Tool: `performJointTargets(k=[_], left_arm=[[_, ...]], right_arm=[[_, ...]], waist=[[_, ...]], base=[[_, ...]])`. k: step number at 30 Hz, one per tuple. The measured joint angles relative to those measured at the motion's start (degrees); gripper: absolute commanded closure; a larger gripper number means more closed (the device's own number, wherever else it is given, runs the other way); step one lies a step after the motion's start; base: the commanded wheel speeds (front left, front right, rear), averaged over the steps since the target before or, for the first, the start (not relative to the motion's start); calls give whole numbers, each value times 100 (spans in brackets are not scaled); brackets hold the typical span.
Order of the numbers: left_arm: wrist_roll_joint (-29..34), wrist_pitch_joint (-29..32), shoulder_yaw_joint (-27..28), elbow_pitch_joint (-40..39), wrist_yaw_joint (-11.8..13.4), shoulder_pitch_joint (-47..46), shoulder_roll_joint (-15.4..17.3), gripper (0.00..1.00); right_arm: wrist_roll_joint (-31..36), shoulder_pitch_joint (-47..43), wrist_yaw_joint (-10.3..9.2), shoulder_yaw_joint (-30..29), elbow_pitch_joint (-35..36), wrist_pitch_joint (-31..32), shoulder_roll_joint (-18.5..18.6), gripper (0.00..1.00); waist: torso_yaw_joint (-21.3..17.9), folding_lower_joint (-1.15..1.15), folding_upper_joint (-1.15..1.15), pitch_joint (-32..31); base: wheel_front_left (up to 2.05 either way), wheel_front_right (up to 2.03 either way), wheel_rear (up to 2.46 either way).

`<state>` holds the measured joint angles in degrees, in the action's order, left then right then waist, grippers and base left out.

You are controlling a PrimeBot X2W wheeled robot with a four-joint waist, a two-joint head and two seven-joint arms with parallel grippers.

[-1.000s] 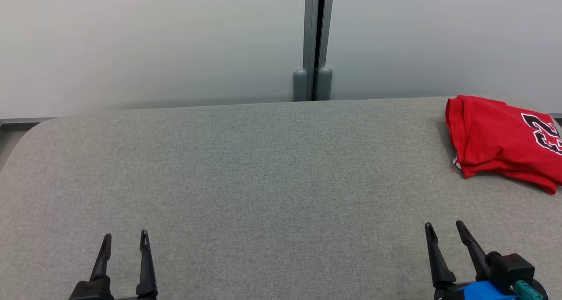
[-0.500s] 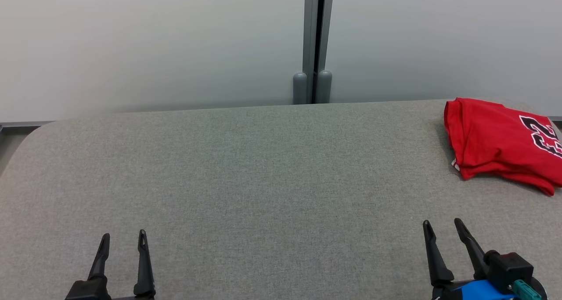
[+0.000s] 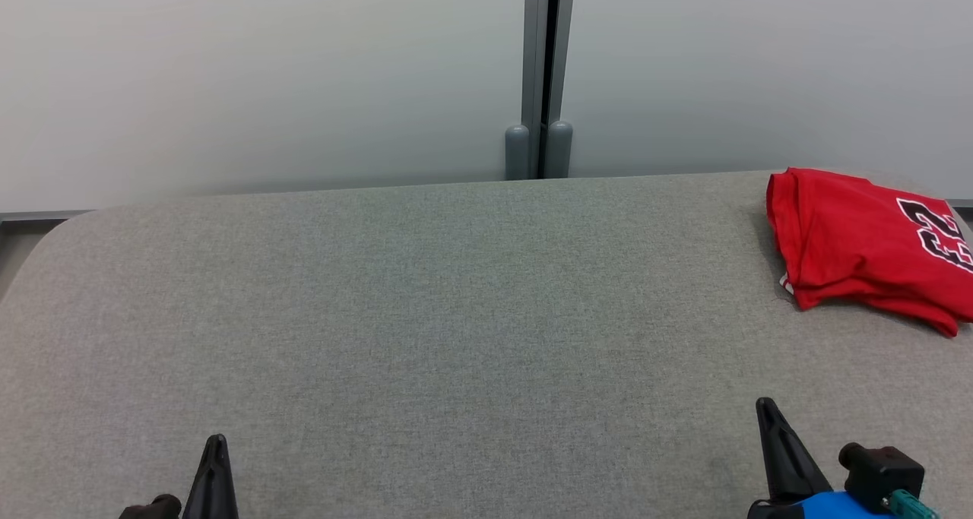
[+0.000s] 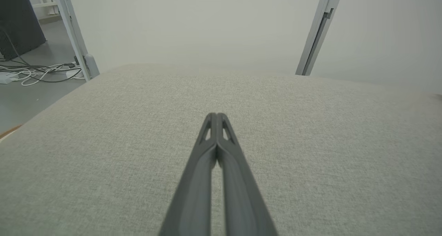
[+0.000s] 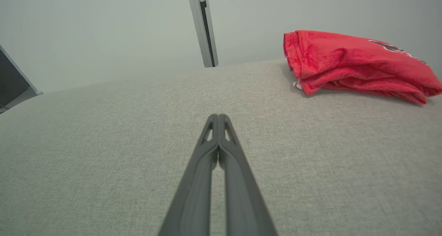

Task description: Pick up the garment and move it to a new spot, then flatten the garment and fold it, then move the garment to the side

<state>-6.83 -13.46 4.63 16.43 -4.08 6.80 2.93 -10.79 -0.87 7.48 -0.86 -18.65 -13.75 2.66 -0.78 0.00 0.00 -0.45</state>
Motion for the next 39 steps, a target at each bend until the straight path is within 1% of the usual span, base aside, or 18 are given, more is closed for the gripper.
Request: performJointTargets(k=[18, 39], left_arm=[[-2004, 439, 13, -60, -69, -238, -1, 100], [-3865, 884, 42, -113, -137, -496, 0, 100]], right_arm=[[-1896, 56, 0, -127, 92, 463, -1, 100], [-3674, 203, 0, -248, 183, 906, -1, 100]], waist=[[11, 0, 1, 10], [25, 0, 1, 20]], base=[[0, 0, 0], [0, 0, 0]])
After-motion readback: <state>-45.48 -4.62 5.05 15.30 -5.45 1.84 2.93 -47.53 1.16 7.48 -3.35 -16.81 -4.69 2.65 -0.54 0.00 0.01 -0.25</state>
